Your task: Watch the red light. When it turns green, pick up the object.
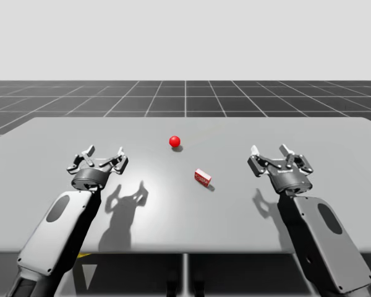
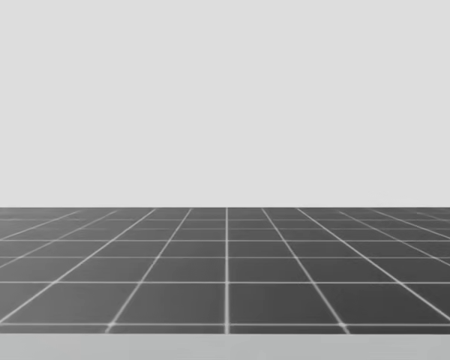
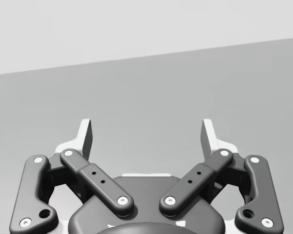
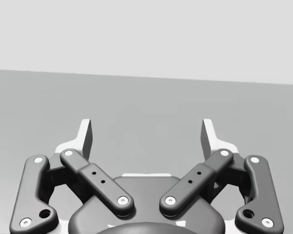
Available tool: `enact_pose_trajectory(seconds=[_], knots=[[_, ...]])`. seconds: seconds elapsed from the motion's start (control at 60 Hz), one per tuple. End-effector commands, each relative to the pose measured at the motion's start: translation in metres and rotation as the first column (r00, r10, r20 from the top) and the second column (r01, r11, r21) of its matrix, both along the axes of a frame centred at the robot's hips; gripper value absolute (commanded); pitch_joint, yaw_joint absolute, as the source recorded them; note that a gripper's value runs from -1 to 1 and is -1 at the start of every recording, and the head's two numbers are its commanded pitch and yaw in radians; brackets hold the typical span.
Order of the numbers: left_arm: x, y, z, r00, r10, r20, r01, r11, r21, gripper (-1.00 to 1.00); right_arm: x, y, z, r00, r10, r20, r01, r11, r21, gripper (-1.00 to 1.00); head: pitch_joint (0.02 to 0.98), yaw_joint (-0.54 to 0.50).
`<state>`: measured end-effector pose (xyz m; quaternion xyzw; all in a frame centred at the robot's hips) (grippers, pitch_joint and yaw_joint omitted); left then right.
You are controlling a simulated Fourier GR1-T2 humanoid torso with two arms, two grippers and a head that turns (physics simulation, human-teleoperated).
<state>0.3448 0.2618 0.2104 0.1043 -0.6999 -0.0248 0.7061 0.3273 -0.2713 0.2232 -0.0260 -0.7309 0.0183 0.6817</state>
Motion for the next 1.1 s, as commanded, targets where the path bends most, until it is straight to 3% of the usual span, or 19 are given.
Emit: enact_pose_trajectory(seconds=[0.017,0.25,0.45,0.8,1.1], knots=[[0.0055,0.0043,-0.0077,1.000,0.011,-0.019,-0.011,1.000,0.011,-1.00,0.0032,-0.0023,-0.0067,0.999,-0.038,0.011,0.038,0.999,0.024,-1.00,0.066,0.00],[0.0052,0.0051,-0.0065,1.000,0.012,-0.015,-0.012,1.000,0.012,-1.00,0.0044,-0.0043,-0.0050,1.000,-0.006,-0.022,0.006,1.000,0.023,-1.00,0.110,0.00],[0.0047,0.0072,-0.0051,1.000,0.016,-0.009,-0.016,1.000,0.017,-1.00,0.0050,-0.0037,-0.0060,1.000,-0.029,-0.003,0.029,1.000,-0.011,-1.00,0.264,-0.01],[0.0045,0.0090,-0.0031,1.000,0.014,0.005,-0.014,0.999,0.030,-1.00,0.0064,-0.0033,-0.0083,0.999,-0.034,-0.005,0.034,0.999,-0.027,-1.00,0.504,0.04],[0.0038,0.0090,-0.0023,1.000,0.002,0.013,-0.003,1.000,0.029,-1.00,0.0058,-0.0033,-0.0090,0.999,-0.036,-0.006,0.036,0.999,-0.030,-1.00,0.584,0.07]])
